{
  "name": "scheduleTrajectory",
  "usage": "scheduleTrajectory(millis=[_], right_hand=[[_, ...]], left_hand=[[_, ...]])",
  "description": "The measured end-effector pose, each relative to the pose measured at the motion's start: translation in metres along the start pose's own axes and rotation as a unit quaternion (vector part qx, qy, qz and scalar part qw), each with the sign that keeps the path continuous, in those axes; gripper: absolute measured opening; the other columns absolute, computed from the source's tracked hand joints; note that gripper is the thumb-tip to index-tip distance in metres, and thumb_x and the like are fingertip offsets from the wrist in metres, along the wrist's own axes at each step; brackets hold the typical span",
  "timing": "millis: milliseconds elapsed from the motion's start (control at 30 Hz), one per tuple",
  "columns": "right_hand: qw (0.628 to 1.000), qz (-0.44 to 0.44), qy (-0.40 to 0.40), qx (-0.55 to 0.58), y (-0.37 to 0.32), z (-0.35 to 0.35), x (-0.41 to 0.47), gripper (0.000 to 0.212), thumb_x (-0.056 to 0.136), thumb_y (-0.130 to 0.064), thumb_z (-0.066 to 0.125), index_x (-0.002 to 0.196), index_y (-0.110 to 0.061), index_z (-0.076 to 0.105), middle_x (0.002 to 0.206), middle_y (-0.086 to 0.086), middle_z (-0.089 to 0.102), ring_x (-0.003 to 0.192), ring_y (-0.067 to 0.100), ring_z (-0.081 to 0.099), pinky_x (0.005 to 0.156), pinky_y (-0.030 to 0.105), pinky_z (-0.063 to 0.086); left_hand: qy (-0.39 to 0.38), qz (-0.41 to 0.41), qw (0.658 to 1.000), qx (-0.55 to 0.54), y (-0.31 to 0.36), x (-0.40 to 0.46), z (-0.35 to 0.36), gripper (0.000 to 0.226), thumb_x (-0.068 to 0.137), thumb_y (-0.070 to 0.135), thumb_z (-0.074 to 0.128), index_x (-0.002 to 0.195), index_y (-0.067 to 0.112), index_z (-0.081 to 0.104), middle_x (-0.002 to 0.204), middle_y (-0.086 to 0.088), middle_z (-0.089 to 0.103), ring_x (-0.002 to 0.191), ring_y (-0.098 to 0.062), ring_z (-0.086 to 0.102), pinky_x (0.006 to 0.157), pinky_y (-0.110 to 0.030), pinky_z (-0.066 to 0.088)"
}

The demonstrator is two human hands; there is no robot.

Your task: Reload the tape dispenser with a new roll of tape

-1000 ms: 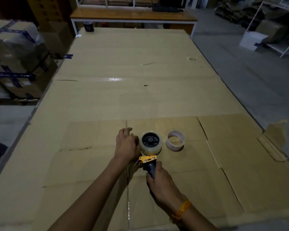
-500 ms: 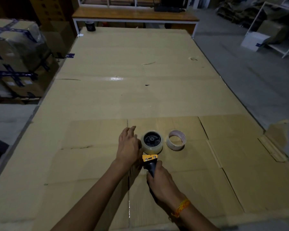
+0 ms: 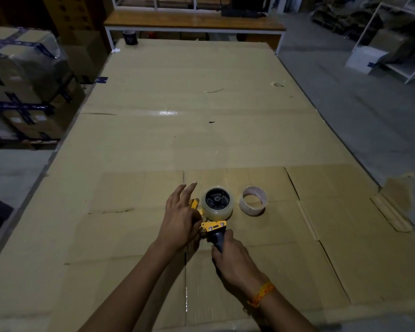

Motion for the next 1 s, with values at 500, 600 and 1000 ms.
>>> scheduleTrajectory(millis=[500,600,1000], right_hand=[[1.000,-0.005,0.007,-0.017,0.000,-0.002,0.000,0.031,0.109,-0.036,0.055,0.135,-0.022,0.043,0.127,0.007,0.068,0.094,0.017,0.056,0.078,0.032,0.044],[1.000,0.001,0.008,-0.015,0.000,-0.001,0.000,0.029,0.109,-0.036,0.056,0.133,-0.023,0.044,0.127,0.006,0.068,0.095,0.016,0.057,0.078,0.030,0.045],[0.998,-0.021,0.000,-0.061,0.001,-0.009,0.001,0.029,0.109,-0.037,0.054,0.133,-0.024,0.046,0.120,0.003,0.069,0.099,0.022,0.066,0.080,0.036,0.052]], left_hand=[[0.022,-0.014,0.998,-0.054,-0.015,-0.022,-0.002,0.017,0.081,0.041,0.083,0.070,0.028,0.082,0.171,-0.003,0.037,0.159,-0.034,0.026,0.116,-0.052,0.040],[0.030,-0.021,0.997,-0.071,-0.020,-0.027,-0.006,0.013,0.081,0.040,0.081,0.076,0.029,0.084,0.169,-0.004,0.040,0.158,-0.034,0.025,0.118,-0.054,0.040],[0.032,-0.031,0.993,-0.107,-0.037,-0.040,-0.018,0.044,0.085,0.069,0.061,0.076,0.032,0.085,0.168,-0.001,0.041,0.158,-0.031,0.025,0.117,-0.056,0.041]])
Point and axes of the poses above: each hand's wrist, its own x-axis towards the middle knuckle, its own z-axis out of the palm, y = z × x, the point moved 4 cm from there along x, towards the middle knuckle
